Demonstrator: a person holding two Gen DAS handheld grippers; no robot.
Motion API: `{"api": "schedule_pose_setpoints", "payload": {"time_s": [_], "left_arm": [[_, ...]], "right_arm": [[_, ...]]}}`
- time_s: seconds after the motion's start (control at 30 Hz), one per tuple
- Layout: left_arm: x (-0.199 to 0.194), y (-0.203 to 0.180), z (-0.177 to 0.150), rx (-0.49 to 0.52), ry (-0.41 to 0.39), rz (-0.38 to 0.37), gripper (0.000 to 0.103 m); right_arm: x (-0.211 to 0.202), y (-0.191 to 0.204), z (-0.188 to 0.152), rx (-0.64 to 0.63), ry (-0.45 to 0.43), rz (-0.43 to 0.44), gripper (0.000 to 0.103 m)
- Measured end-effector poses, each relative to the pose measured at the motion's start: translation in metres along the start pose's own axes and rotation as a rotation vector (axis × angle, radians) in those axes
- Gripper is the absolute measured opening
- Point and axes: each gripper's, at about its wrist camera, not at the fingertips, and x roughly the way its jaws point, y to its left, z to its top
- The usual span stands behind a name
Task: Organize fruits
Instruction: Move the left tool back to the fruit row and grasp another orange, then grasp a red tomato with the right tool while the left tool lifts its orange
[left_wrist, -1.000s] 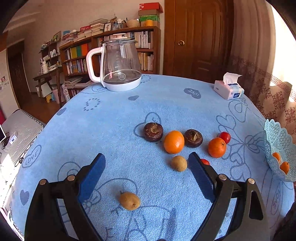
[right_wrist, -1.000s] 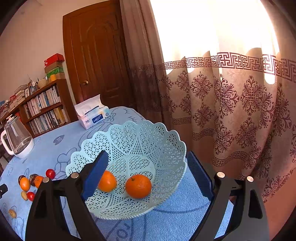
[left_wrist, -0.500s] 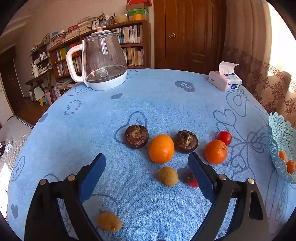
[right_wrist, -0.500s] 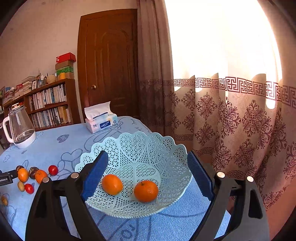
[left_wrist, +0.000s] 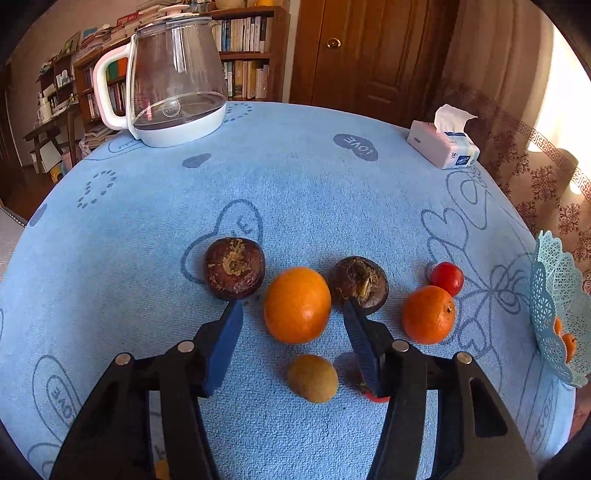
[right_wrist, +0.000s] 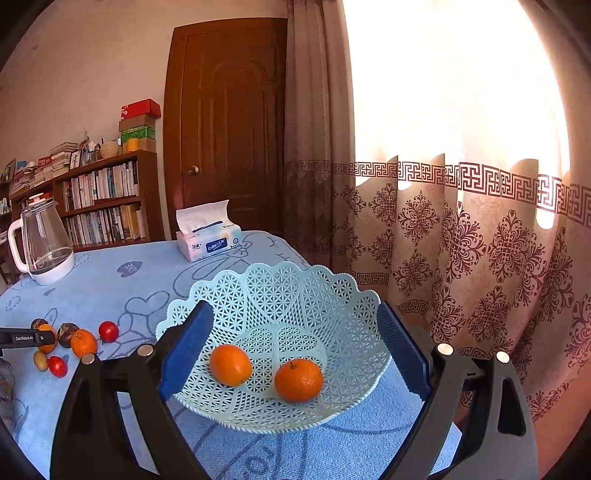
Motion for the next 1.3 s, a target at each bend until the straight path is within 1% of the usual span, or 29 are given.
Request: {"api": "schedule_pose_setpoints", "payload": {"time_s": [0.07,0.23,0.3,0.37,0.43,0.53,0.63,0.8,0.93,1.07,1.13,1.2,1.3], "left_arm": [[0.004,0.002,-0.001,-0.007,0.01,0.001,0.054],[0.011,0.006,0.0,-0.027,0.02,-0.008,0.053],[0.011,0.006,0.001,-0.025,0.018,-0.02,0.048],[0.011,0.005,0.001,-0.019,0.015,-0.048,0.038],[0.01,0.005,0.0,-0.017,0.01,-0.057,0.038],[0.006,0.008,-0.001,-0.033,0.004,-0.089,0.038],[-0.003,0.012,-0.002,-0.044,-0.024,-0.098,0.038],[-0.024,0.025,0.001,-0.075,-0.093,-0.106,0.038],[-0.041,0.039,0.003,-0.105,-0.154,-0.067,0.038],[-0.052,0.056,0.004,-0.143,-0.197,-0.023,0.038],[-0.055,0.063,0.004,-0.158,-0.21,0.009,0.038],[-0.055,0.07,0.004,-0.181,-0.207,0.022,0.038],[-0.056,0.078,0.004,-0.21,-0.2,0.015,0.038]], "right_arm": [[0.0,0.0,-0.001,-0.001,0.002,-0.002,0.091],[0.001,0.001,-0.002,-0.003,0.005,-0.009,0.091],[0.001,0.002,-0.002,-0.005,0.006,-0.013,0.091],[0.002,0.002,-0.002,-0.007,0.006,-0.017,0.091],[0.001,0.002,-0.002,-0.008,0.004,-0.024,0.091],[0.001,0.002,-0.003,-0.01,0.003,-0.036,0.091],[0.001,0.002,-0.003,-0.009,0.002,-0.051,0.091],[0.001,0.005,-0.003,-0.021,-0.002,-0.08,0.091],[-0.001,0.014,-0.003,-0.066,-0.015,-0.103,0.091],[-0.007,0.036,-0.002,-0.165,-0.032,-0.109,0.091],[-0.014,0.051,0.001,-0.188,-0.029,-0.053,0.091],[-0.021,0.071,0.004,-0.204,-0.02,0.03,0.091],[-0.02,0.108,0.003,-0.237,0.057,0.216,0.091]]}}
